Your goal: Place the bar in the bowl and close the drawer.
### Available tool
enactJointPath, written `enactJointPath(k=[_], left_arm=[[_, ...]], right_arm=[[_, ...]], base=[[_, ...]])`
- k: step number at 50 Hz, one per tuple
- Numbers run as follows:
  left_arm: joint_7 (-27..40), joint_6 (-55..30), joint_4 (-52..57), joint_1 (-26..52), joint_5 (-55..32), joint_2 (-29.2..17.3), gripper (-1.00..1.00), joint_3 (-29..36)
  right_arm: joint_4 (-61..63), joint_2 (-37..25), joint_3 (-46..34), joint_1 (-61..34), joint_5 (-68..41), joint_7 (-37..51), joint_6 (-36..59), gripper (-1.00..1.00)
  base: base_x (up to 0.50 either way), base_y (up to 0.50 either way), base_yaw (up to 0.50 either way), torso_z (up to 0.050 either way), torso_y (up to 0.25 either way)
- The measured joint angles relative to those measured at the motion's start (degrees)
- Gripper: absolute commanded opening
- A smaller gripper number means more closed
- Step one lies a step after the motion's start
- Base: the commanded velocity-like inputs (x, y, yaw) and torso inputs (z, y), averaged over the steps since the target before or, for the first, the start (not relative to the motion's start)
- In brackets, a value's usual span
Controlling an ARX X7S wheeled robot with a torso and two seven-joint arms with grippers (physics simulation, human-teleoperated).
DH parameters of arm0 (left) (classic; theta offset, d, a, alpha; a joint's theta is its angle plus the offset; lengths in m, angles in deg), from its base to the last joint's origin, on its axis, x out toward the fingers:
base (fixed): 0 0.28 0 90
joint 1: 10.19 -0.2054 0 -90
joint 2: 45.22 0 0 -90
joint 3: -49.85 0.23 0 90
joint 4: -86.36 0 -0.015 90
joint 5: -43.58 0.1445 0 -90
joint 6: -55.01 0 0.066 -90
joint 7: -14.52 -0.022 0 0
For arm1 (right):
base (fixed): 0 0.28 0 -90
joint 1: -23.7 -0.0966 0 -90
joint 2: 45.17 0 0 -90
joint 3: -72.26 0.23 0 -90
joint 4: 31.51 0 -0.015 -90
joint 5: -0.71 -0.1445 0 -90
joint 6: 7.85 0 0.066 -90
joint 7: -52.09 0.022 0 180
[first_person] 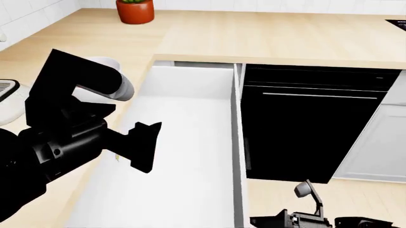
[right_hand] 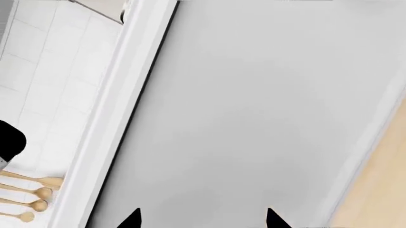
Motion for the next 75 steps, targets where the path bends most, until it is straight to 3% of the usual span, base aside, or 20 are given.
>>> enactJointPath(k=[10,24,37,47,75], left_arm=[[-0.3,0.0,0.0,-0.1,0.4,0.0,1.0,0.2],[-1.0,0.0,-0.1,-0.5,1.3,-0.1,1.0,0.2],[-1.5,0.1,-0.1,-0.6,1.6,-0.5,1.0,0.1],[-1.5,0.2,-0.2,0.0,1.4,-0.7,1.0,0.1],[-2.6,0.3,-0.5,0.0,2.5,-0.5,1.0,0.3]], right_arm=[[-1.8,3.7,-1.3,-1.7,-0.7,0.1,2.8,1.0],[-14.2,13.1,-4.2,-5.4,-4.0,-1.5,10.5,1.0],[-17.4,18.2,-5.8,-8.7,-4.8,2.2,14.7,1.0],[-17.0,21.7,-6.0,-11.4,-4.0,6.8,16.7,1.0],[-31.2,35.7,-12.0,-16.3,-2.7,3.7,19.9,1.0]], base=[[0.0,0.0,0.0,0.0,0.0],[0.0,0.0,0.0,0.0,0.0],[0.0,0.0,0.0,0.0,0.0],[0.0,0.0,0.0,0.0,0.0],[0.0,0.0,0.0,0.0,0.0]])
